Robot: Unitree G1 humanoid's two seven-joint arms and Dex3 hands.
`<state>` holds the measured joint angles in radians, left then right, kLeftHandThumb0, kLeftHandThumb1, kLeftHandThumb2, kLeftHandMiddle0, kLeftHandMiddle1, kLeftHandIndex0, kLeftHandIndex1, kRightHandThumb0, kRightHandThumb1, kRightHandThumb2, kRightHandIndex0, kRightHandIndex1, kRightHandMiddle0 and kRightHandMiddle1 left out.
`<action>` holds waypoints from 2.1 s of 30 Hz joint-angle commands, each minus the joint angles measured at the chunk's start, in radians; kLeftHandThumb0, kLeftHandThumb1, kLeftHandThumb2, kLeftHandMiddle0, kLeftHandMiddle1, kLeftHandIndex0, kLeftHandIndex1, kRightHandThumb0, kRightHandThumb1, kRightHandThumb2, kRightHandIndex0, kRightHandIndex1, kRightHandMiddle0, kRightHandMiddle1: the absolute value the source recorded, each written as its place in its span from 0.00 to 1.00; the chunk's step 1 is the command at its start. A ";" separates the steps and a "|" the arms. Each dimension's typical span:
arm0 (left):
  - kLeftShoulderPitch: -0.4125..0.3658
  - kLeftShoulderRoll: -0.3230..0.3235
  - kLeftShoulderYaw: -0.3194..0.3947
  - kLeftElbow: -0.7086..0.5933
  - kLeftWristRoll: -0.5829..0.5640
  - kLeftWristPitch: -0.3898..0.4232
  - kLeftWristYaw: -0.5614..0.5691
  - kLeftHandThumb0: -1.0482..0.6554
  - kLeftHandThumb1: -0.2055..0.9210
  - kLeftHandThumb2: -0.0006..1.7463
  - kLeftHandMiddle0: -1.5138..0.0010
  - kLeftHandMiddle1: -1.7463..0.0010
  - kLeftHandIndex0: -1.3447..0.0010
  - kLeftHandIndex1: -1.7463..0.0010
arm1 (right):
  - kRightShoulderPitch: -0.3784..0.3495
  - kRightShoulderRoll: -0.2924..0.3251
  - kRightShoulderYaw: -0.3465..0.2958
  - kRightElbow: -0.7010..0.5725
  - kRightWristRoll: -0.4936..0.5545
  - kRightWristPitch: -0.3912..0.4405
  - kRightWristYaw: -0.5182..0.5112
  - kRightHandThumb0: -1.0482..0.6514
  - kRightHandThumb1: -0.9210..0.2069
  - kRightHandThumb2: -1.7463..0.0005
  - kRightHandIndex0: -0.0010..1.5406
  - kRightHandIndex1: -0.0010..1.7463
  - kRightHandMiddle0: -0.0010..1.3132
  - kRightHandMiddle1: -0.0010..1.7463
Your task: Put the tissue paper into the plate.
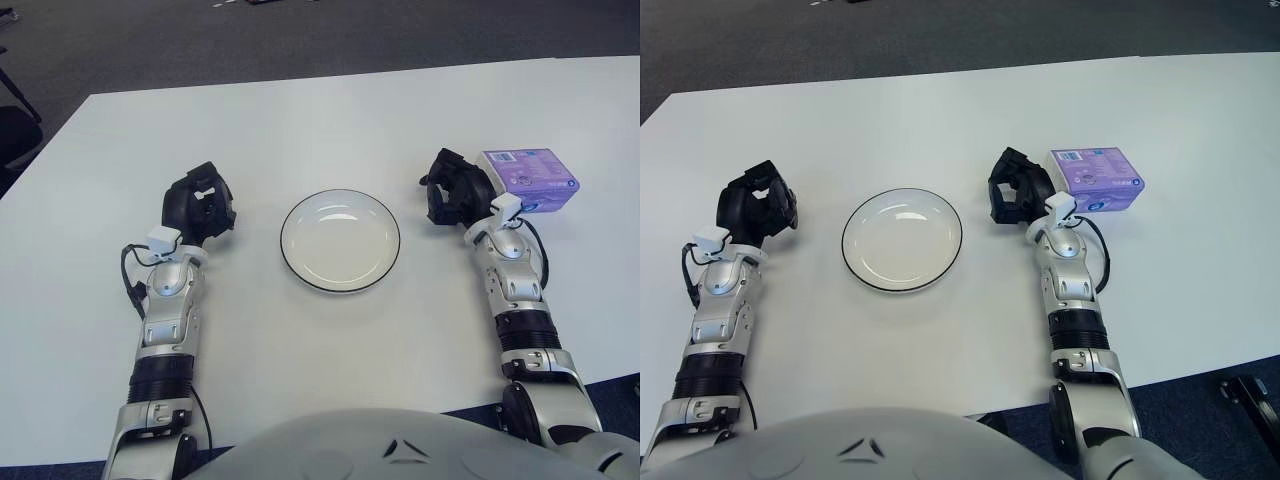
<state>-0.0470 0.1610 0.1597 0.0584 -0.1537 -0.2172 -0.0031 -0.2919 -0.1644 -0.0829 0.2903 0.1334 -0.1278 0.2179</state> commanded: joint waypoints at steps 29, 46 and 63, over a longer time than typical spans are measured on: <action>0.185 -0.119 -0.028 0.131 0.007 0.008 0.026 0.36 0.80 0.55 0.10 0.00 0.21 0.00 | 0.144 0.052 -0.012 0.084 0.011 0.023 -0.034 0.36 0.42 0.34 0.69 1.00 0.39 1.00; 0.178 -0.123 -0.031 0.129 -0.001 0.020 0.026 0.37 0.79 0.55 0.10 0.00 0.21 0.00 | 0.125 0.025 -0.033 -0.077 0.025 0.089 -0.036 0.57 0.50 0.29 0.44 1.00 0.32 0.95; 0.178 -0.125 -0.028 0.134 -0.003 0.010 0.025 0.37 0.79 0.55 0.10 0.00 0.20 0.00 | 0.083 -0.008 -0.010 -0.253 -0.058 0.175 -0.105 0.61 0.47 0.29 0.36 1.00 0.26 0.99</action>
<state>-0.0472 0.1553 0.1573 0.0530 -0.1495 -0.2085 0.0107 -0.2551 -0.1761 -0.1025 0.0906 0.0983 0.0066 0.1370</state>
